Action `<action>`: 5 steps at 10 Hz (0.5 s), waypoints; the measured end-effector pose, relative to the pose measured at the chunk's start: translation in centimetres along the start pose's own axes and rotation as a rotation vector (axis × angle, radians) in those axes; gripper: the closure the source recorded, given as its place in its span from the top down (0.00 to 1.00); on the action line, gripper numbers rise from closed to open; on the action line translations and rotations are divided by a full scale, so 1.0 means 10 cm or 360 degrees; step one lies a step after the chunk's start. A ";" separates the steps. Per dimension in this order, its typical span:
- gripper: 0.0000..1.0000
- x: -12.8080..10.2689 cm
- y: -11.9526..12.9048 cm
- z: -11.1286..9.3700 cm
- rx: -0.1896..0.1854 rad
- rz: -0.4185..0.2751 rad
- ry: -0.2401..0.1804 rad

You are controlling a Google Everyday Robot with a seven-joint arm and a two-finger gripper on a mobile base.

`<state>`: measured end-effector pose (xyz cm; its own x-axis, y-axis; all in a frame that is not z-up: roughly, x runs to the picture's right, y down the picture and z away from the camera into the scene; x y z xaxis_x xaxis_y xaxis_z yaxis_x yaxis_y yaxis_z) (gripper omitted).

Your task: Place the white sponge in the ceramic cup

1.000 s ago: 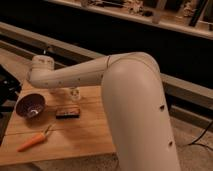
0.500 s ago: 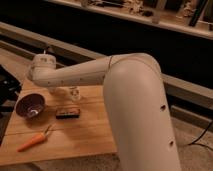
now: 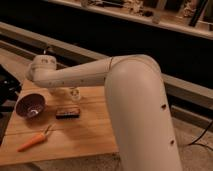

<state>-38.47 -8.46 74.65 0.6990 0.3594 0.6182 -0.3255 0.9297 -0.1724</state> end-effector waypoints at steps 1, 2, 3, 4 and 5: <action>0.00 0.00 -0.03 -0.01 0.0009 0.0016 -0.0015; 0.00 0.01 -0.06 -0.03 0.0019 0.0035 -0.0031; 0.00 0.05 -0.08 -0.04 0.0029 0.0058 -0.0048; 0.00 0.06 -0.09 -0.05 0.0031 0.0069 -0.0056; 0.00 0.08 -0.08 -0.04 0.0032 0.0076 -0.0062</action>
<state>-37.37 -8.88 74.93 0.6570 0.3998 0.6391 -0.3712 0.9095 -0.1874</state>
